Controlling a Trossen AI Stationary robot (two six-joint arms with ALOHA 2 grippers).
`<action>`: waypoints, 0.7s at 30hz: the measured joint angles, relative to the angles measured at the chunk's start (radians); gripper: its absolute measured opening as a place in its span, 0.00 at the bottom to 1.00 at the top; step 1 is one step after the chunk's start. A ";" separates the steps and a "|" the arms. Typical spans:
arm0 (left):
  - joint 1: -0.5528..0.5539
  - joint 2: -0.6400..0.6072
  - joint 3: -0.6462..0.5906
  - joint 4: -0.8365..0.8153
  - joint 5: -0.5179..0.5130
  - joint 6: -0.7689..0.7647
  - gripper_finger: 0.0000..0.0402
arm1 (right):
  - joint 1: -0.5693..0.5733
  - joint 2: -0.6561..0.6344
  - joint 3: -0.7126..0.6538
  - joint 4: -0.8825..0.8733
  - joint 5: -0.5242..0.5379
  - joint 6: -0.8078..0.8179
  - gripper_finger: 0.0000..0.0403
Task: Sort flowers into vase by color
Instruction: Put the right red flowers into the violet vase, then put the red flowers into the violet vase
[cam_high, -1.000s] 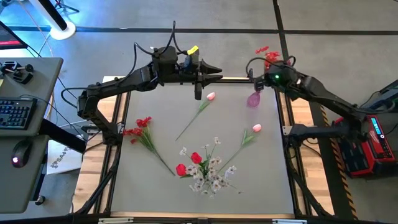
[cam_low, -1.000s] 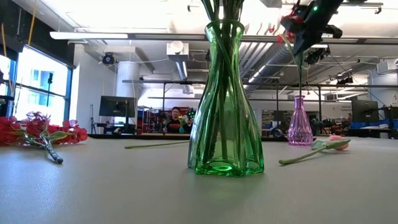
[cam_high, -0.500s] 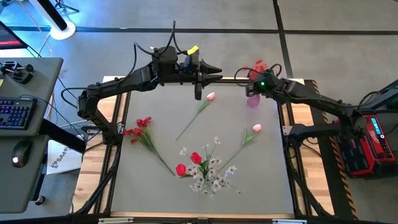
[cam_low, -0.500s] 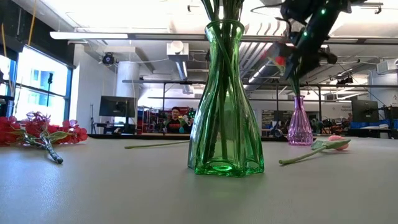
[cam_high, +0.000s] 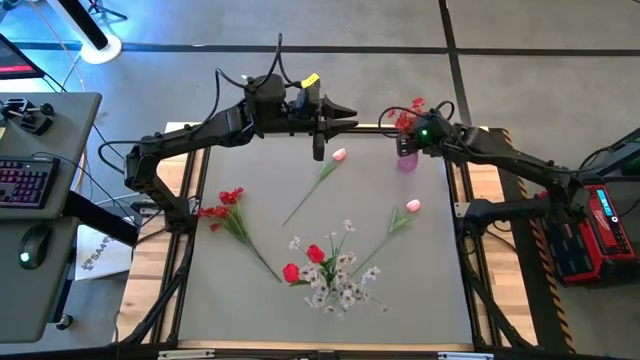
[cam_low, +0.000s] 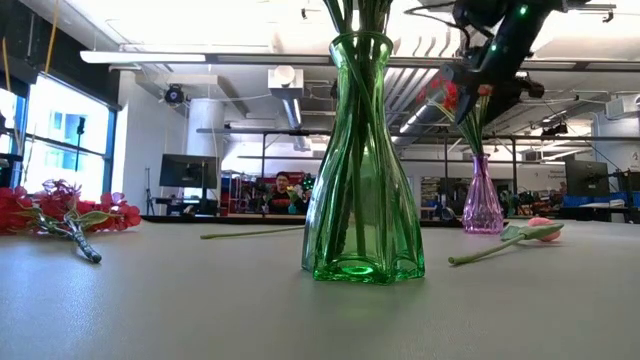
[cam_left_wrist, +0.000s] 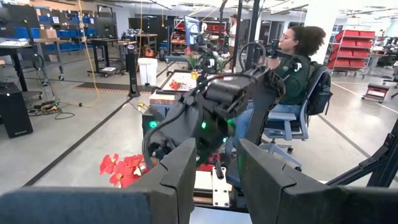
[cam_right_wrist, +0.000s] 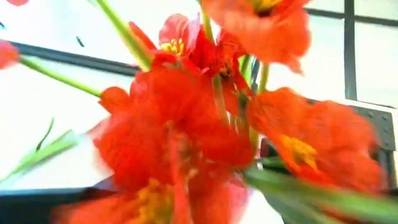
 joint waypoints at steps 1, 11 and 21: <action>0.000 0.000 0.000 0.000 0.000 0.000 0.25 | 0.000 0.000 0.023 -0.036 -0.007 0.000 0.57; 0.000 0.000 0.000 0.000 0.000 0.000 0.25 | 0.000 0.000 0.299 -0.346 -0.086 -0.062 0.57; 0.000 0.000 0.000 0.000 0.000 0.000 0.25 | 0.001 0.000 0.463 -0.366 -0.243 -0.118 0.57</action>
